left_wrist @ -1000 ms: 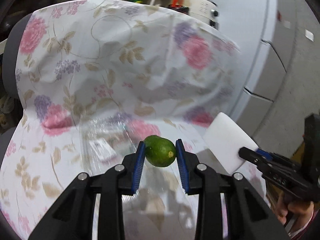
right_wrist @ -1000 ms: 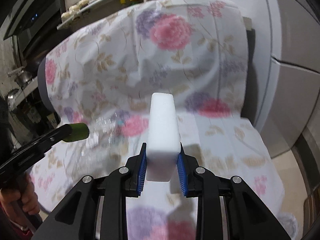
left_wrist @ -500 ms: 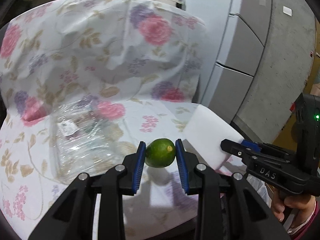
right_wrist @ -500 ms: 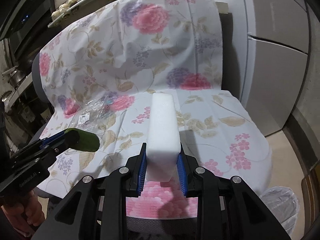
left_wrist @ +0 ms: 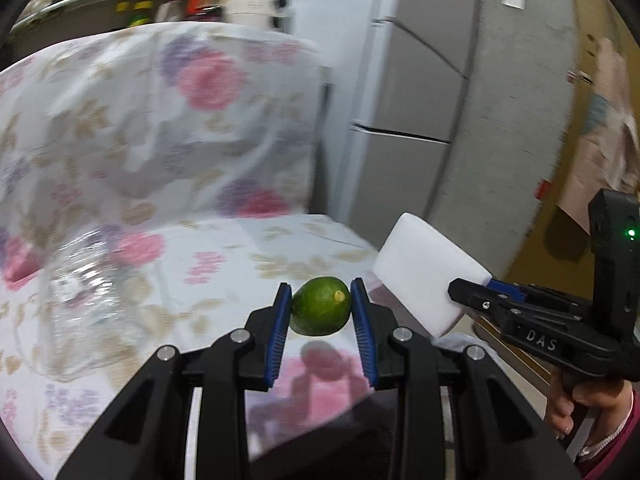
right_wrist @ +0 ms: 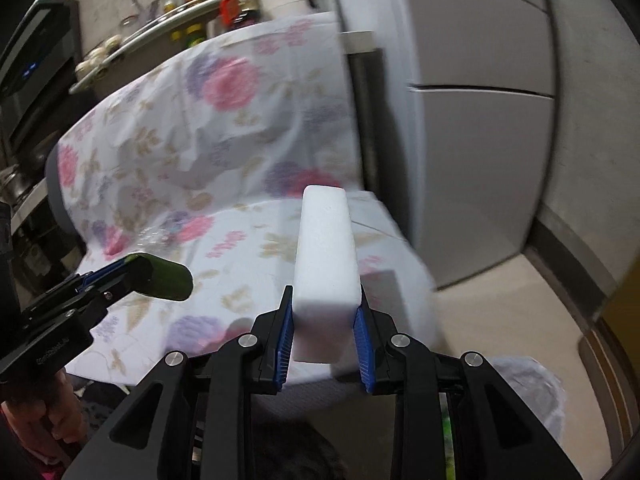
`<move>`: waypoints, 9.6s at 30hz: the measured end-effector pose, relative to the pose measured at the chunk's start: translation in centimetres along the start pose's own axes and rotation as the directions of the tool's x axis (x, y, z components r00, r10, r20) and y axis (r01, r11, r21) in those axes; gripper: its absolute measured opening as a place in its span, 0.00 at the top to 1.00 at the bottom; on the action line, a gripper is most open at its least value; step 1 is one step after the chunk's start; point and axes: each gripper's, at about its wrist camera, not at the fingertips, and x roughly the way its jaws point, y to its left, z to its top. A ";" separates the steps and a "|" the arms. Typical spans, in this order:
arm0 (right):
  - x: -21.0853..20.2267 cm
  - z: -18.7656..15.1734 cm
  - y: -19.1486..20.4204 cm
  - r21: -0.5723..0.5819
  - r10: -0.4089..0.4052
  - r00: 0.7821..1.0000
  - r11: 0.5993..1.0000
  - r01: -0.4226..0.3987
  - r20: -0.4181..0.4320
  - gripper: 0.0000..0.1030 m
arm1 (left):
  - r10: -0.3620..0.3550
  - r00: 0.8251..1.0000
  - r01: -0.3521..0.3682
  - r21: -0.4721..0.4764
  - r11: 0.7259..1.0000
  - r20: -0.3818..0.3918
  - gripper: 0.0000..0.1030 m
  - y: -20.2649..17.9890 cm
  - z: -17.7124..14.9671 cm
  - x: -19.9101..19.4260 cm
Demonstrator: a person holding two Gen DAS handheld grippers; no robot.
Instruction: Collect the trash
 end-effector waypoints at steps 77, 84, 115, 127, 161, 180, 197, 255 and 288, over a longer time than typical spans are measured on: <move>8.0 3.1 18.2 -0.272 0.216 0.970 0.932 -0.239 -0.112 0.72 | 0.415 0.898 -0.439 -0.344 0.830 -0.144 0.30 23.0 -2.7 -6.4; 10.0 3.9 19.3 -0.291 0.203 0.974 0.930 -0.224 -0.103 0.74 | 0.397 0.879 -0.470 -0.338 0.815 -0.265 0.52 25.7 -2.1 -0.4; 23.2 5.9 25.2 -0.296 0.192 0.921 0.907 -0.298 -0.339 0.49 | 0.505 0.839 -0.537 -0.457 0.709 -0.203 0.94 32.3 -5.6 -8.0; 25.1 5.8 25.3 -0.243 0.224 0.908 0.916 -0.320 -0.353 0.97 | 0.482 0.837 -0.547 -0.415 0.727 -0.258 0.93 32.0 -6.2 -5.8; 2.2 4.2 4.6 0.026 0.066 0.996 0.997 -0.068 0.067 1.00 | 0.235 0.972 -0.231 -0.234 0.945 -0.008 0.94 11.5 1.3 -3.1; -9.5 -4.7 -11.1 0.287 -0.308 0.948 0.918 0.274 0.079 1.00 | -0.117 0.992 0.119 0.073 0.990 -0.040 0.94 -7.5 -1.5 4.2; -5.7 -13.4 -20.5 0.457 -0.384 0.908 0.786 0.416 -0.166 0.91 | -0.230 0.949 0.275 0.205 0.939 -0.216 0.93 -17.0 -5.1 12.8; -23.3 -1.1 2.1 0.039 -0.325 0.946 0.945 0.324 0.006 0.11 | 0.253 0.956 -0.246 0.064 0.967 -0.146 0.06 -5.2 1.6 -16.4; -23.1 -1.0 2.2 0.044 -0.325 0.946 0.945 0.325 0.011 0.11 | 0.254 0.958 -0.250 0.049 0.967 -0.133 0.06 -5.1 2.2 -16.7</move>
